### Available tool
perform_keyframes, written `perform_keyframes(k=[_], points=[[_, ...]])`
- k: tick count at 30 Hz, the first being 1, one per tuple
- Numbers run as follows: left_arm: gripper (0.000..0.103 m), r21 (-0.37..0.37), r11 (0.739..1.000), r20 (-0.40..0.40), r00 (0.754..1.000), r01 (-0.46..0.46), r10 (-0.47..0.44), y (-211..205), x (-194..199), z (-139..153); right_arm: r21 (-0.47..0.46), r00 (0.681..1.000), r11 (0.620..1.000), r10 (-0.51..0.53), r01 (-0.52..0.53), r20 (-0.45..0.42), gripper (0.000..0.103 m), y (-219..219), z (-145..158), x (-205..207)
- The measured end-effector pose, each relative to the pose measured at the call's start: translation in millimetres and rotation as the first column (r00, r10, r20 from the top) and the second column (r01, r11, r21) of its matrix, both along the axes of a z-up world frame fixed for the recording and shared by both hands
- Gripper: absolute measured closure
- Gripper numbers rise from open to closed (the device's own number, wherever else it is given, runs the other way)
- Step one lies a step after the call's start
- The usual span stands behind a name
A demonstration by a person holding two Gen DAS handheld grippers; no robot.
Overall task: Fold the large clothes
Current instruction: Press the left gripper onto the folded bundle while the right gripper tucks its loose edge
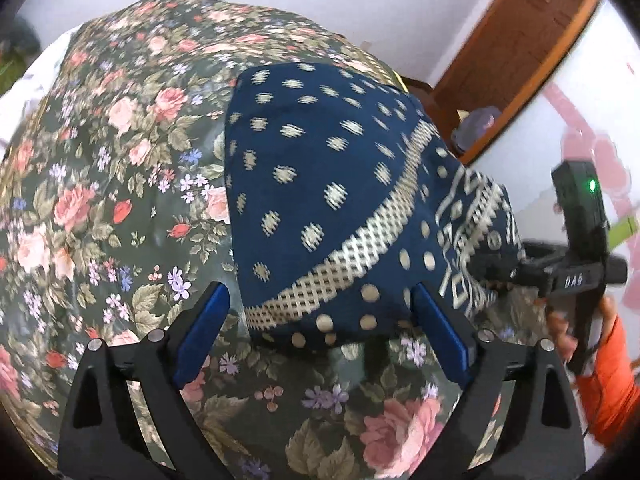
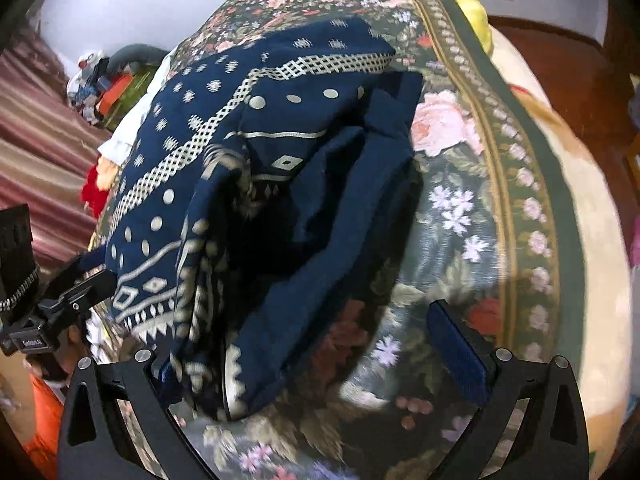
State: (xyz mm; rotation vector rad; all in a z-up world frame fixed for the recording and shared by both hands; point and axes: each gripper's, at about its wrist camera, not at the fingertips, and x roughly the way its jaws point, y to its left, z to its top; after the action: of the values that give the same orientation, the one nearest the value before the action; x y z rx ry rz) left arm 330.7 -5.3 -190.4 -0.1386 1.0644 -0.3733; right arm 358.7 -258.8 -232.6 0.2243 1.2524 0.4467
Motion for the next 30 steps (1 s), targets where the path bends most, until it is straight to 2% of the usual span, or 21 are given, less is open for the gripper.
perform_keyframes(k=[3, 8, 13, 16, 18, 21, 27, 30], points=[[0.01, 0.009, 1.0, 0.003, 1.0, 0.015, -0.015, 2, 1, 8, 0.035, 1.0, 0.999, 0.01, -0.011, 0.013, 0.0, 0, 7, 2], [0.01, -0.093, 0.995, -0.033, 0.999, -0.03, 0.027, 20, 24, 15, 0.168, 0.999, 0.986, -0.001, 0.01, -0.054, 0.0, 4, 0, 29], [0.01, -0.177, 0.981, -0.135, 0.989, -0.078, 0.054, 32, 62, -3, 0.211, 0.995, 0.977, 0.027, -0.007, -0.094, 0.0, 20, -15, 54], [0.01, -0.279, 0.955, -0.208, 0.977, -0.103, 0.045, 40, 80, -21, 0.232, 0.994, 0.972, 0.05, -0.027, -0.095, 0.0, 28, -17, 68], [0.005, -0.326, 0.939, -0.238, 0.971, -0.112, 0.033, 42, 91, -32, 0.244, 0.993, 0.969, 0.074, -0.049, -0.094, 0.0, 35, -18, 77], [0.0, -0.359, 0.927, -0.249, 0.968, -0.108, 0.016, 43, 102, -43, 0.266, 0.991, 0.962, 0.094, -0.065, -0.096, 0.0, 43, -21, 89], [0.0, -0.445, 0.889, -0.264, 0.964, -0.103, -0.021, 47, 119, -63, 0.334, 0.991, 0.94, 0.108, -0.074, -0.085, 0.0, 54, -27, 106], [0.0, -0.48, 0.871, -0.265, 0.964, -0.105, -0.03, 47, 125, -72, 0.33, 0.991, 0.94, 0.114, -0.086, -0.064, 0.001, 61, -27, 108]])
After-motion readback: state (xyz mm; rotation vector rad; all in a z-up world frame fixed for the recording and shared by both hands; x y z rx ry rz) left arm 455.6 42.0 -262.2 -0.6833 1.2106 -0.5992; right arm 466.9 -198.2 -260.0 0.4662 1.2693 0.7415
